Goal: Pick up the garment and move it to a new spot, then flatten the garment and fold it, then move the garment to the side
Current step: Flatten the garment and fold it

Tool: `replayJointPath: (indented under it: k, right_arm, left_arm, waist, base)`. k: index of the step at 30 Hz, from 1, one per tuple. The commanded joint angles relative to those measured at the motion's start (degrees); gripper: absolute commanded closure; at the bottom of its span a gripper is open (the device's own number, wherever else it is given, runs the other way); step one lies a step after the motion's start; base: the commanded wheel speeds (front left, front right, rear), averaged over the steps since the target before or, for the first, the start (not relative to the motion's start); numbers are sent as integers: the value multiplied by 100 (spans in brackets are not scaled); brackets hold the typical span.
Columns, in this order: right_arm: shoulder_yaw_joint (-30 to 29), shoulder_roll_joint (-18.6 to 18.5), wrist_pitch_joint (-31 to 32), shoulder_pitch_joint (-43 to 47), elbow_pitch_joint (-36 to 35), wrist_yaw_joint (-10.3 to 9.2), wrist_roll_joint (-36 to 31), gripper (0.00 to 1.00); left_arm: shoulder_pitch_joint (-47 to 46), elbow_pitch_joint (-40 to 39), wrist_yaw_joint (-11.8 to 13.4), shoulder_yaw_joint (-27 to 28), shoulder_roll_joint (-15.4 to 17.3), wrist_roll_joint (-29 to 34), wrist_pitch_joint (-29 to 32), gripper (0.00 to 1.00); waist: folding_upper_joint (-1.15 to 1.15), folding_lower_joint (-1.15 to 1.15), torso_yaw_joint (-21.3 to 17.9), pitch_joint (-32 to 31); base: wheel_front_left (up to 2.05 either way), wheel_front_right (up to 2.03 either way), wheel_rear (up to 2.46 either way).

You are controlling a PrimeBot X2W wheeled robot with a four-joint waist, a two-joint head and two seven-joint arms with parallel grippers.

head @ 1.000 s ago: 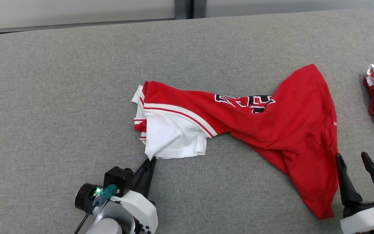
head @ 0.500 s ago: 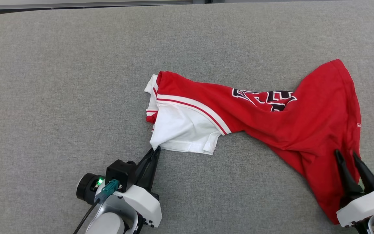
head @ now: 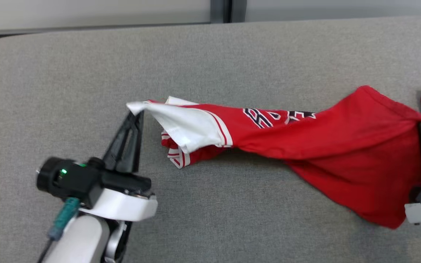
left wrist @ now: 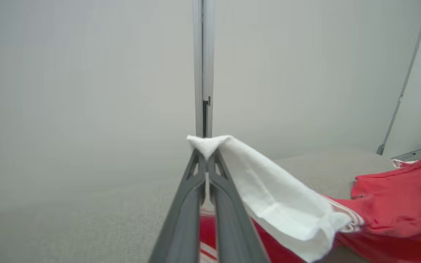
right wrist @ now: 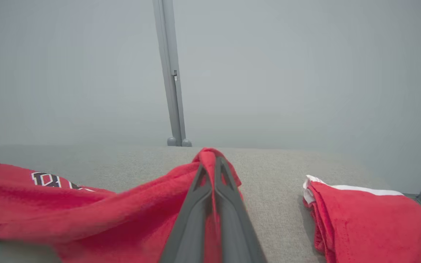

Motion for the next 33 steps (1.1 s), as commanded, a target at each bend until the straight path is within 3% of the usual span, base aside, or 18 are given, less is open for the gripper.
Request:
replayJointPath:
  k: [1, 9, 18, 26, 33]
  right_arm:
    - [-76, -57, 28, -81, -146, -13, -50, 100]
    - [-535, -222, 354, -489, -1357, -13, -377, 100]
    - [-732, -225, 719, -918, -1898, -13, -373, 100]
    - [-667, -155, 666, -1573, -1583, -13, -286, 100]
    - [-57, -215, 306, -3559, -383, -12, -17, 100]
  left_arm:
    - [-141, -207, 52, 99, 71, 45, -34, 100]
    - [-1214, -1243, 43, 610, 536, 210, 290, 100]
    - [-2264, -1344, -144, 844, 891, 92, 1026, 100]
    - [-3061, -578, -339, 772, 734, -99, 1075, 100]
    - [-4820, 1185, -613, 689, 457, -8, 613, 100]
  waist:
    - [0, 0, -38, -181]
    - [0, 0, -84, -761]
    - [0, 0, -256, -1100]
    - [0, 0, -250, -610]
    - [0, 0, -260, 250]
  base:
    - [0, 0, 0]
    - [0, 0, 0]
    - [0, 0, 0]
    - [0, 0, 0]
    - [0, 0, 0]
